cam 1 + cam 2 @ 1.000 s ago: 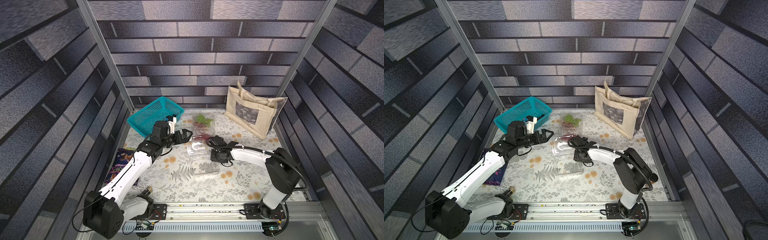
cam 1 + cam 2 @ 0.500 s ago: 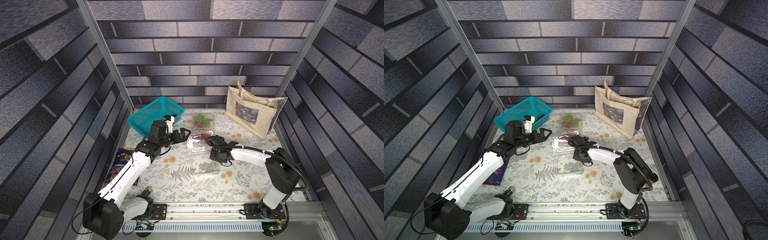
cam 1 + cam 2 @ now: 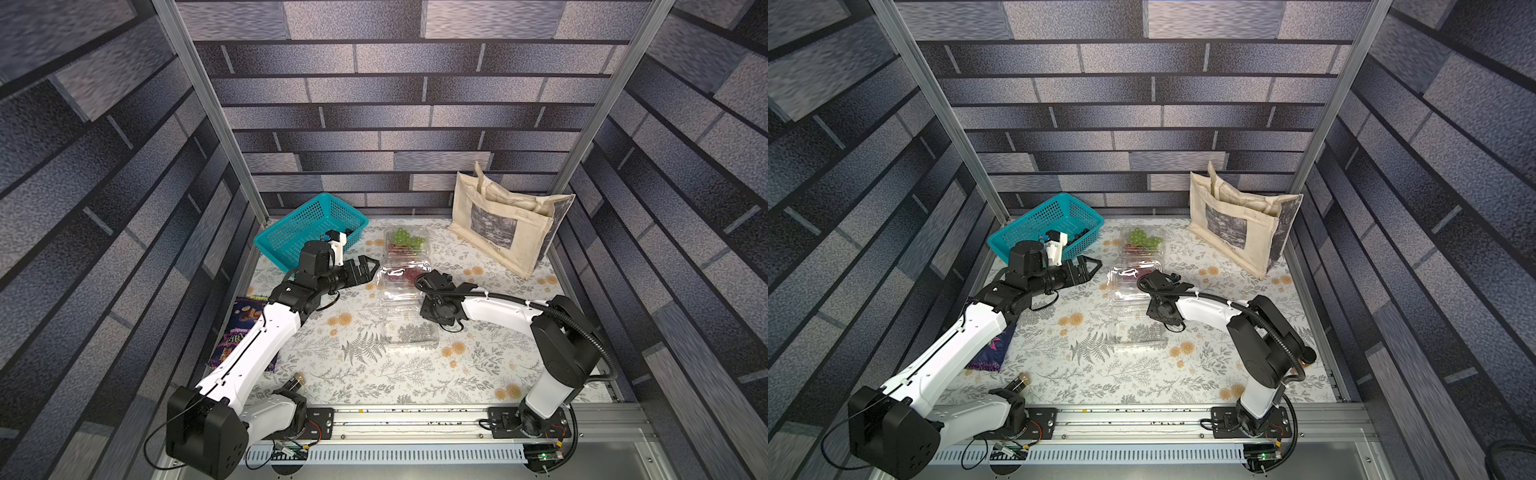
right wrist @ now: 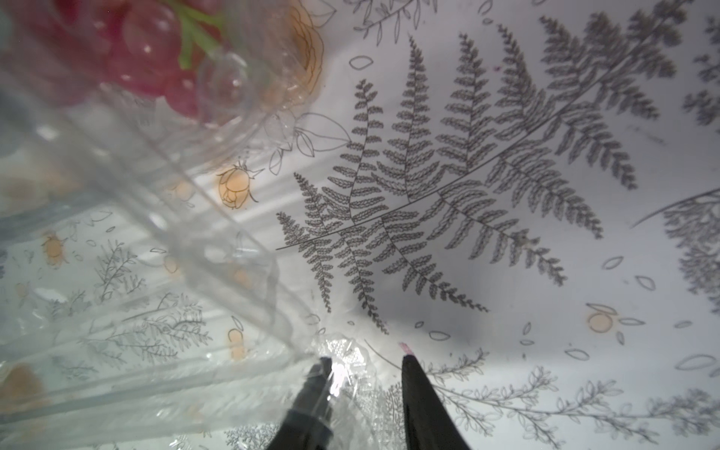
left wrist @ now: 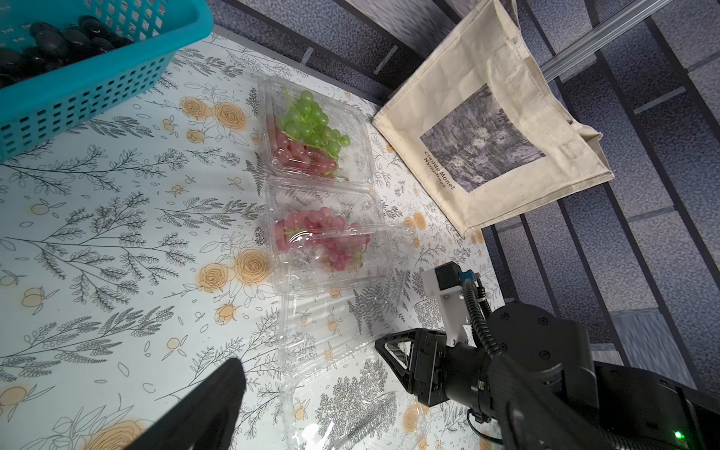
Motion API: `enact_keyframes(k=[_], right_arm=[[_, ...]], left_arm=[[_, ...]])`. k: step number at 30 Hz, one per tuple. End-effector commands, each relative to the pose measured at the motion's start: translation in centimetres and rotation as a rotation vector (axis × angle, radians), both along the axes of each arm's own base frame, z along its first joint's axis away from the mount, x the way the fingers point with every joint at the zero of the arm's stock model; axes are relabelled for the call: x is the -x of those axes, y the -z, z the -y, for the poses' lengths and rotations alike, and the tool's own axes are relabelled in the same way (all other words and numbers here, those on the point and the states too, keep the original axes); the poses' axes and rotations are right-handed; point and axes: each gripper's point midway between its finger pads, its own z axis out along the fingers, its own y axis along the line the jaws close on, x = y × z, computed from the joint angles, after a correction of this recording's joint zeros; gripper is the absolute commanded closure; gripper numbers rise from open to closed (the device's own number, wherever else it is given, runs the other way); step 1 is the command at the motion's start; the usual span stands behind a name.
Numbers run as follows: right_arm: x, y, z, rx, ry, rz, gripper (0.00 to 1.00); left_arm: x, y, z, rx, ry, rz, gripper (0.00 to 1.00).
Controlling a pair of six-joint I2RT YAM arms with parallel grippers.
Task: Pack grapes into containers
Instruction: Place the packing box at the center of the board.
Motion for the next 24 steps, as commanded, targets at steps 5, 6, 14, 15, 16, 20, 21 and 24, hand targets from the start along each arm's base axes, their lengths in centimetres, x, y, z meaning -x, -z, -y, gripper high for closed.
enact_keyframes(k=[5,6,14,15,16,20,21,24], right_arm=[[-0.7,-2.5,0.9,-0.006,0.032,0.059,0.57],[-0.7,-2.7,0.9,-0.008,0.031,0.063,0.55],[-1.2,-4.2,0.2,-0.036,0.009,0.089,0.34],[-1.2,-4.3,0.1,-0.04,0.006,0.093,0.3],[-1.2,-4.5,0.1,-0.041,0.002,0.096,0.28],[-1.1,-4.8,0.4,-0.032,-0.004,0.103,0.23],[-1.1,-4.8,0.4,-0.03,-0.006,0.104,0.22],[-1.2,-5.1,0.5,-0.028,-0.014,0.112,0.18]], left_arm=[[-0.7,-0.4,-1.9,0.045,-0.055,-0.048,0.0],[-1.0,-0.3,-2.4,0.048,-0.074,-0.061,0.0],[-2.2,0.0,-6.0,0.011,-0.182,-0.133,0.0],[-2.5,-0.1,-6.6,0.013,-0.2,-0.146,0.0],[-2.7,0.0,-7.3,0.011,-0.22,-0.164,0.0],[-3.9,0.5,-9.6,0.014,-0.287,-0.217,0.0],[-4.2,0.6,-10.1,0.006,-0.298,-0.226,0.0],[-5.0,1.3,-11.5,-0.03,-0.333,-0.257,0.0]])
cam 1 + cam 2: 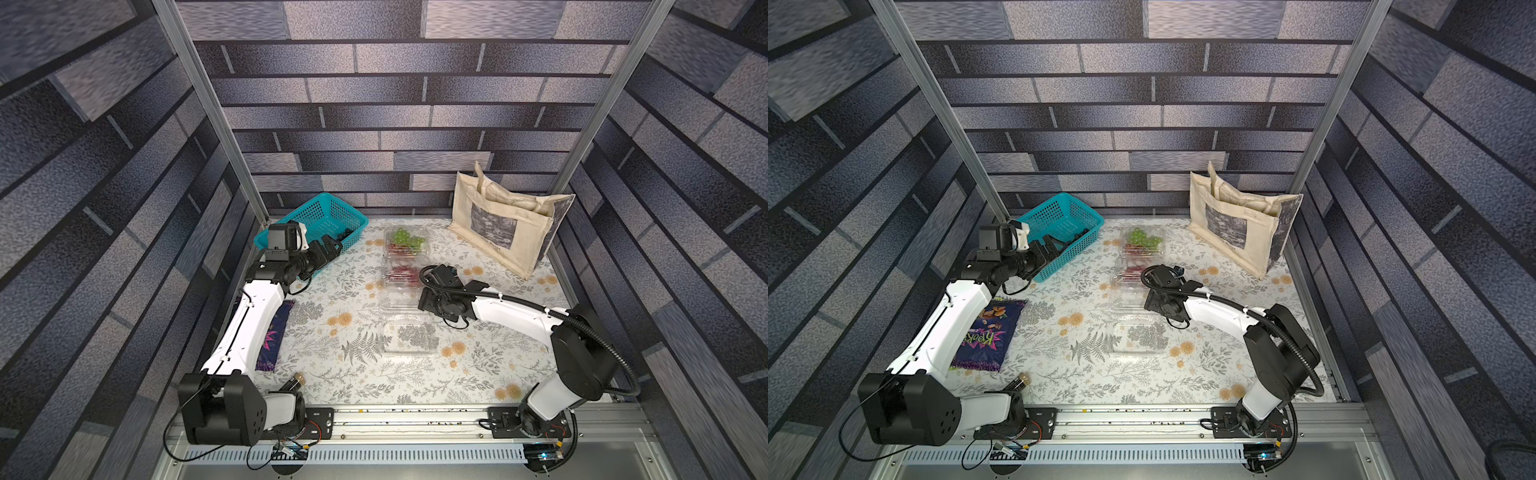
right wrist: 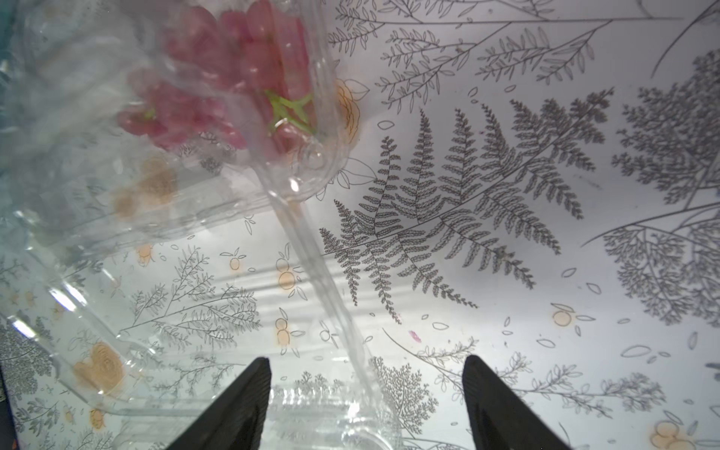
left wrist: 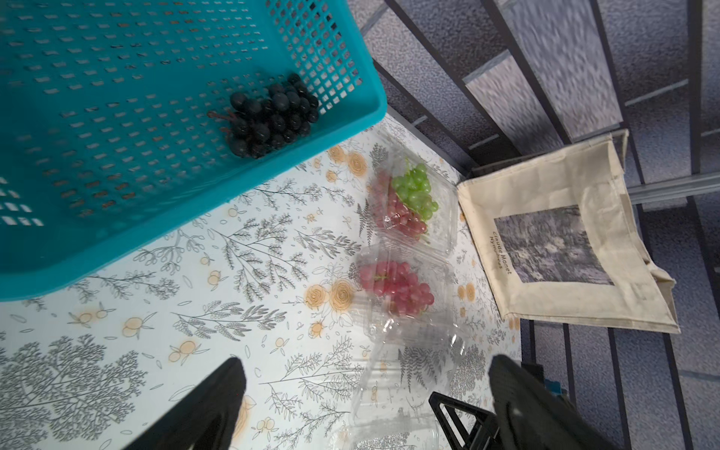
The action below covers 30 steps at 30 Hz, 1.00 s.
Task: Pack grapes into containers
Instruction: Place the packing box at the center of the board, then adjust the basket at the center of the board.
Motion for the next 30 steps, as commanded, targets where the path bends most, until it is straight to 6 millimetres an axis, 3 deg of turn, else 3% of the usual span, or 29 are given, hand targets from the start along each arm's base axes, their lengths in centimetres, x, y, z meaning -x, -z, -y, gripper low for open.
enact_keyframes(k=[1,3,5,14,20,26,30], right_arm=[[-0.4,-1.8,0.4,0.006,0.002,0.036,0.15],[-0.4,-2.0,0.6,0.019,-0.006,0.045,0.08],[-1.2,-3.6,0.2,0.014,-0.016,0.083,0.0],[-2.1,-5.0,-0.1,0.04,-0.075,0.11,0.0],[-2.9,-5.6,-0.2,0.025,-0.106,0.12,0.0],[-3.4,-5.8,-0.1,0.011,-0.119,0.115,0.0],[-3.5,-5.6,-0.4,0.008,-0.129,0.11,0.0]], left_arm=[[-0.4,1.0,-1.5,-0.036,-0.032,-0.074,0.0],[-1.3,1.4,-2.4,-0.028,-0.051,-0.096,0.0],[-2.2,2.2,-3.0,-0.04,-0.055,-0.125,0.0],[-6.7,6.5,-4.8,-0.13,-0.051,-0.239,0.0],[-7.7,9.0,-5.5,-0.165,-0.033,-0.325,0.0],[-7.3,10.4,-4.3,-0.15,0.01,-0.36,0.0],[-6.6,10.7,-1.9,-0.092,0.056,-0.361,0.0]])
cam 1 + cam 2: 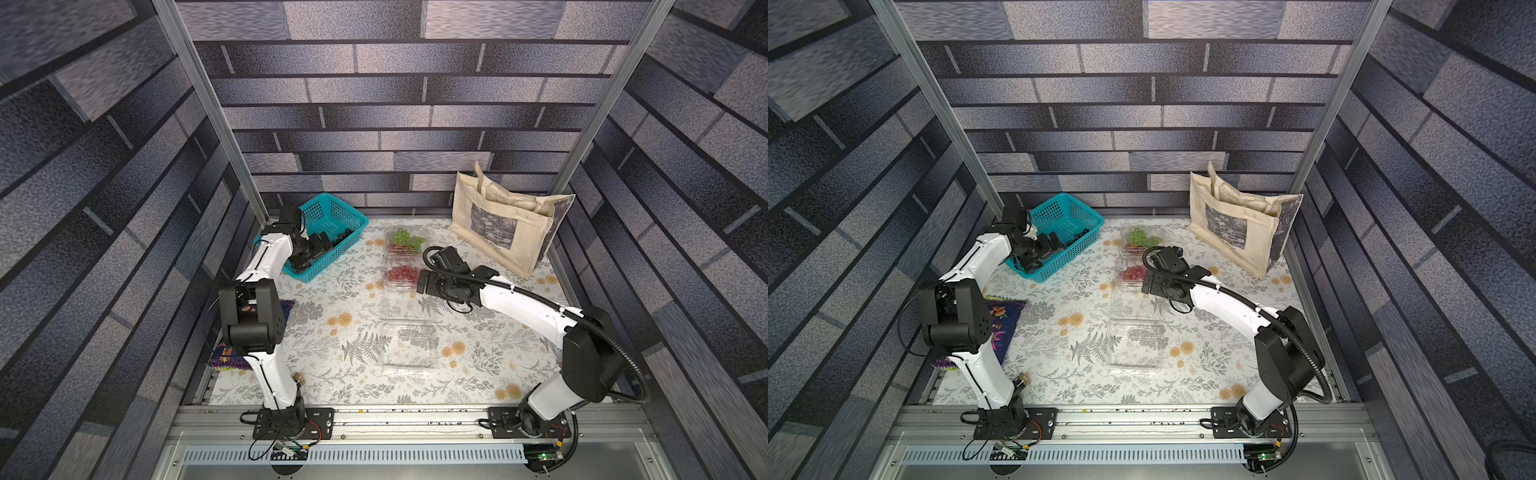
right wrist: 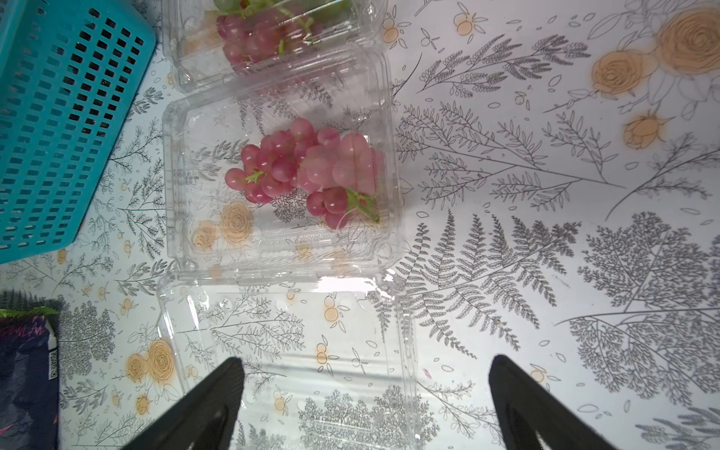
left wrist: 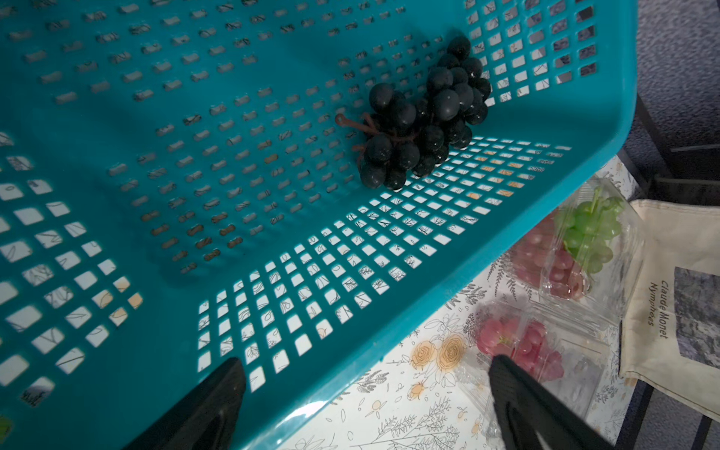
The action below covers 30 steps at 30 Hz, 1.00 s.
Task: Pack grapes into containers
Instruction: Adjust the basket at the center of the board.
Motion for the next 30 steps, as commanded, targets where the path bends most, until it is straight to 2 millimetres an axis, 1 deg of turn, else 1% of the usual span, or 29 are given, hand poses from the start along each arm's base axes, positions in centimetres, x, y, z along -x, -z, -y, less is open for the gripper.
enact_keyframes(k=[1,3,5,8,11,13,14,15,16,17,20,21,23,25,27,30], right_arm=[[-0.1,-0.2,-0.1,0.005,-0.02,-0.013,0.0],[-0.1,0.1,-0.1,0.006,-0.022,-0.019,0.0],[-0.1,0.3,-0.2,0.002,-0.023,-0.025,0.0],[-0.2,0.2,-0.2,0.001,-0.022,-0.024,0.0],[-0.4,0.2,-0.3,0.006,-0.024,-0.021,0.0],[-0.5,-0.1,-0.3,0.011,-0.029,-0.019,0.0],[-0.6,-0.2,-0.3,0.014,-0.034,-0.016,0.0],[-0.7,-0.4,-0.3,0.016,-0.035,-0.013,0.0],[-0.7,-0.6,-0.3,0.021,-0.04,-0.008,0.0],[-0.8,-0.8,-0.2,0.024,-0.042,-0.004,0.0],[-1.0,-1.3,-0.3,0.03,-0.055,0.007,0.0],[-1.1,-1.3,-0.4,0.032,-0.059,0.008,0.0],[-1.3,-1.4,-0.6,0.029,-0.065,0.006,0.0],[-1.6,-1.5,-1.0,0.016,-0.069,0.006,0.0],[-1.7,-1.7,-1.2,0.009,-0.07,0.007,0.0],[-1.9,-2.2,-1.4,0.006,-0.074,0.015,0.0]], left_arm=[[1.5,0.1,2.9,0.063,0.066,-0.022,0.0],[1.9,0.2,4.4,0.103,0.079,-0.03,0.0],[2.2,0.3,6.3,0.151,0.102,-0.034,0.0],[2.2,0.2,8.9,0.191,0.138,-0.04,0.0],[1.9,-1.0,12.1,0.272,0.179,-0.017,0.0],[1.5,-2.3,13.5,0.329,0.197,0.008,0.0],[1.3,-3.0,13.7,0.35,0.2,0.022,0.0],[1.1,-3.6,13.5,0.361,0.197,0.033,0.0],[0.9,-4.0,12.9,0.361,0.189,0.039,0.0],[0.6,-4.2,11.8,0.344,0.168,0.045,0.0],[-0.5,-4.0,6.9,0.231,0.073,0.05,0.0],[-0.8,-3.8,5.7,0.201,0.051,0.051,0.0],[-1.9,-3.7,4.2,0.131,0.026,0.072,0.0],[-2.7,-3.1,3.7,0.032,0.031,0.074,0.0],[-3.2,-2.1,3.8,-0.056,0.044,0.038,0.0],[-3.5,0.4,4.0,-0.136,0.072,-0.043,0.0]])
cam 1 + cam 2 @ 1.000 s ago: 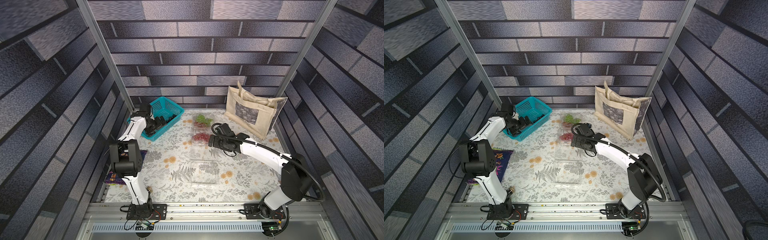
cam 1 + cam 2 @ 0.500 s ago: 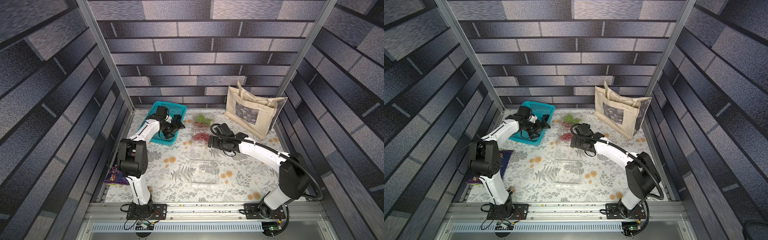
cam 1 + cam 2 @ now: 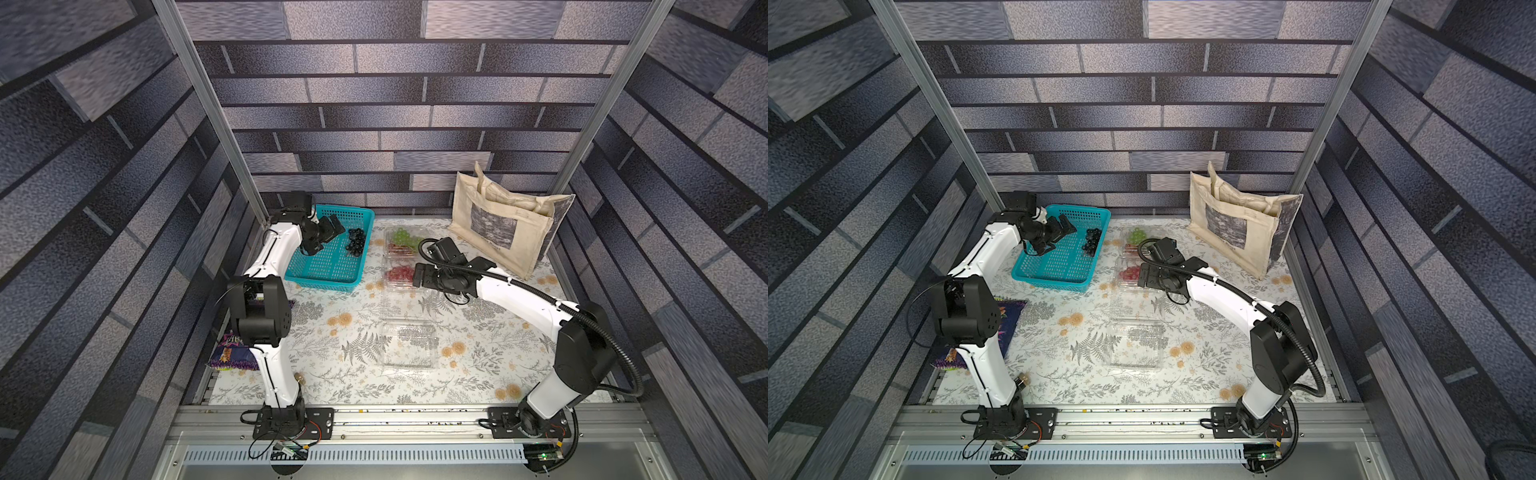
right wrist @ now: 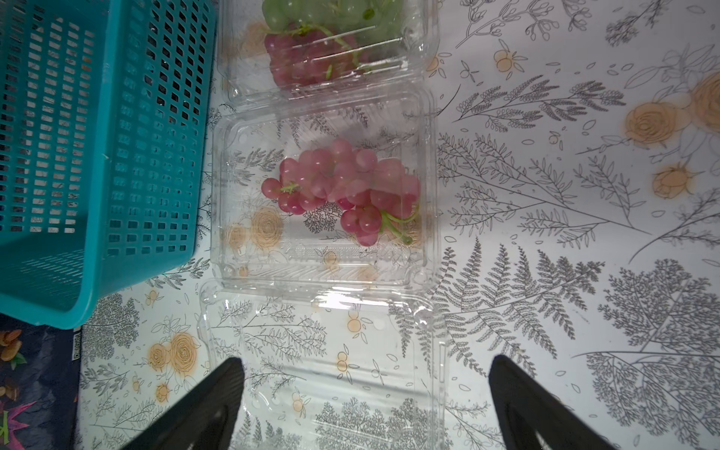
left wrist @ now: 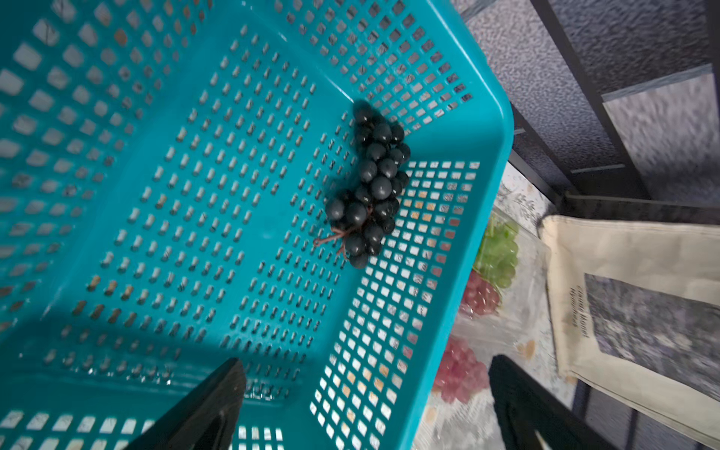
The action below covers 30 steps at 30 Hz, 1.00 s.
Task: Pack grapes into containers
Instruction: Adjust the basket at the center of the board, then pick up the grape from the basket.
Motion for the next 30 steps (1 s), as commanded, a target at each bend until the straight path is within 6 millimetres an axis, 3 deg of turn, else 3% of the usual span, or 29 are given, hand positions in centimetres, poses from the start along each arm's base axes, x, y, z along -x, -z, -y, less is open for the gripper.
enact_keyframes(k=[1,9,15,22,30], right_arm=[[-0.2,-0.7,0.1,0.011,-0.009,-0.001,0.0],[-1.0,-3.4,-2.2,-0.017,-0.155,0.077,0.0],[-2.1,-5.9,-3.7,-0.04,-0.204,0.134,0.0],[-2.5,-6.7,-3.7,-0.034,-0.205,0.156,0.0],[-2.7,-7.3,-3.6,-0.02,-0.218,0.183,0.0]], left_arm=[[1.4,4.7,-0.2,-0.179,0.05,-0.152,0.0],[1.1,8.0,0.2,-0.166,0.051,-0.187,0.12],[0.5,9.3,-0.2,-0.067,-0.001,-0.161,0.36],[-0.6,10.5,0.7,0.006,0.006,-0.131,0.51],[-1.1,12.2,1.7,0.073,0.01,-0.128,0.52]])
